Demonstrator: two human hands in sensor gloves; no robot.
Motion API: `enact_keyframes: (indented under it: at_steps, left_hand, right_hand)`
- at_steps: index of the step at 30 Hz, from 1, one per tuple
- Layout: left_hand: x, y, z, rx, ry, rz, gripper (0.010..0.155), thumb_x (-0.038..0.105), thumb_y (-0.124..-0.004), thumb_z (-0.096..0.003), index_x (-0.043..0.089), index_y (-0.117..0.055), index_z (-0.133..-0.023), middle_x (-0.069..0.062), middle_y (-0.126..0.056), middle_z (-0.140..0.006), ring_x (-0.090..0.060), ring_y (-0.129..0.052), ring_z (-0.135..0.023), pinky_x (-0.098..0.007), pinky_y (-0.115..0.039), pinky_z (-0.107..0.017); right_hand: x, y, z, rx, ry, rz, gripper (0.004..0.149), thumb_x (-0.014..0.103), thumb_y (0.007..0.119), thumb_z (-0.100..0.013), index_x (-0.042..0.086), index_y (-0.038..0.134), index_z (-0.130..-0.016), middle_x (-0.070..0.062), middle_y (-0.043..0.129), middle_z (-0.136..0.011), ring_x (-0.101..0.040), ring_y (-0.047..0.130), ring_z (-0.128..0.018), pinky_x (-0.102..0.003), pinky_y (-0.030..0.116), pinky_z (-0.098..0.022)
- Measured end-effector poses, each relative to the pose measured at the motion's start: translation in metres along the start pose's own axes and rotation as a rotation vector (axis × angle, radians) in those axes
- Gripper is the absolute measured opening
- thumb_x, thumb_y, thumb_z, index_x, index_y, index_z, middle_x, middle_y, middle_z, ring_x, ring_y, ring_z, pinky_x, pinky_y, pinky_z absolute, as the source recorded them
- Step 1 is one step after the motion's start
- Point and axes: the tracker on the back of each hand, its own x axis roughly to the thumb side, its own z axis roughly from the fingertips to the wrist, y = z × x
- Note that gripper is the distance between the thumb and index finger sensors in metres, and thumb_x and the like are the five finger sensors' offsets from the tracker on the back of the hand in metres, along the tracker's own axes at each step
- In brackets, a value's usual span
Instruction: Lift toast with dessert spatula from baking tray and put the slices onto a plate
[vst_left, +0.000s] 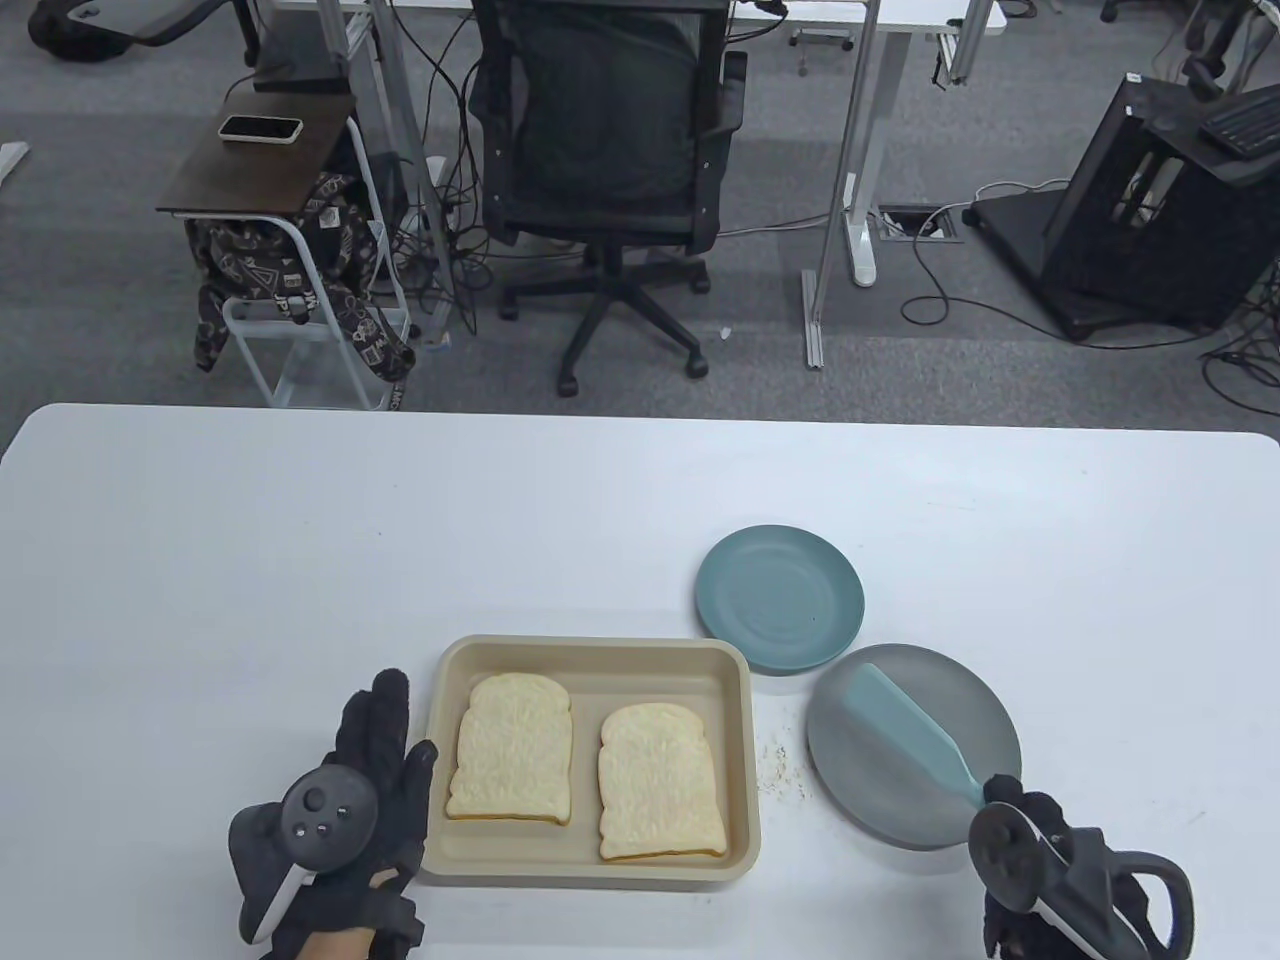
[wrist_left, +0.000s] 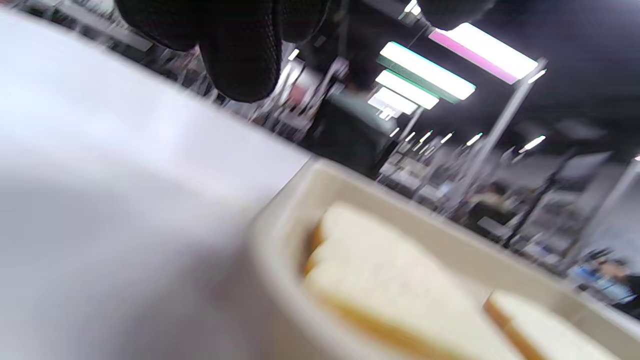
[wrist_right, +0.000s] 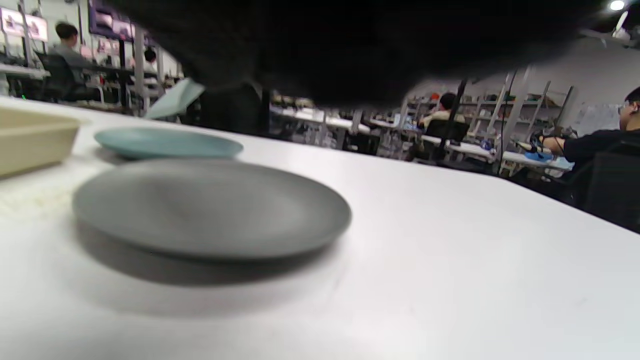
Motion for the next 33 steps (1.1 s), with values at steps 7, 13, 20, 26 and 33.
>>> enact_keyframes:
  at_steps: [7,13,20,26,33]
  left_hand:
    - [0.006,-0.009,-0.011,-0.161,0.108,0.006,0.066,0.045,-0.059,-0.0602,0.022,-0.031,-0.116,-0.011,-0.074,-0.099,-0.028,-0.093,-0.062,-0.059,-0.072,-0.062]
    - [0.011,-0.012,-0.014,-0.196,0.088,0.015,0.066,0.046,-0.06,-0.0581,0.018,-0.039,-0.114,-0.004,-0.085,-0.076,-0.018,-0.094,-0.041,-0.052,-0.08,-0.055]
    - [0.003,-0.026,-0.022,-0.212,0.06,0.02,0.066,0.046,-0.064,-0.0579,0.016,-0.044,-0.112,0.003,-0.09,-0.063,-0.014,-0.095,-0.028,-0.046,-0.085,-0.048]
    - [-0.001,-0.036,-0.025,-0.188,0.078,-0.017,0.064,0.046,-0.065,-0.059,0.014,-0.047,-0.112,0.004,-0.092,-0.056,-0.012,-0.094,-0.021,-0.043,-0.088,-0.042]
    - [-0.007,-0.042,-0.028,-0.19,0.083,-0.006,0.063,0.045,-0.064,-0.0596,0.015,-0.047,-0.113,0.003,-0.092,-0.055,-0.012,-0.093,-0.02,-0.043,-0.088,-0.041]
  right_hand:
    - [0.036,-0.03,0.028,-0.149,-0.116,-0.079,0.053,0.042,0.075,-0.042,0.019,0.075,-0.09,-0.005,0.093,-0.056,-0.011,0.095,-0.014,-0.027,0.09,0.004]
    - [0.087,-0.052,0.019,-0.052,-0.271,-0.119,0.053,0.041,0.078,-0.041,0.022,0.077,-0.091,-0.008,0.095,-0.054,-0.013,0.095,-0.013,-0.029,0.089,0.005]
    - [0.159,-0.066,-0.016,0.093,-0.451,-0.032,0.051,0.039,0.083,-0.04,0.024,0.08,-0.089,-0.009,0.098,-0.052,-0.014,0.095,-0.011,-0.031,0.088,0.007]
    - [0.2,-0.063,-0.054,0.207,-0.477,0.007,0.051,0.038,0.083,-0.039,0.022,0.083,-0.087,-0.01,0.099,-0.049,-0.015,0.094,-0.008,-0.031,0.087,0.009]
    - [0.222,-0.062,-0.069,0.301,-0.489,0.059,0.051,0.039,0.082,-0.039,0.021,0.082,-0.087,-0.009,0.099,-0.049,-0.014,0.094,-0.008,-0.03,0.087,0.009]
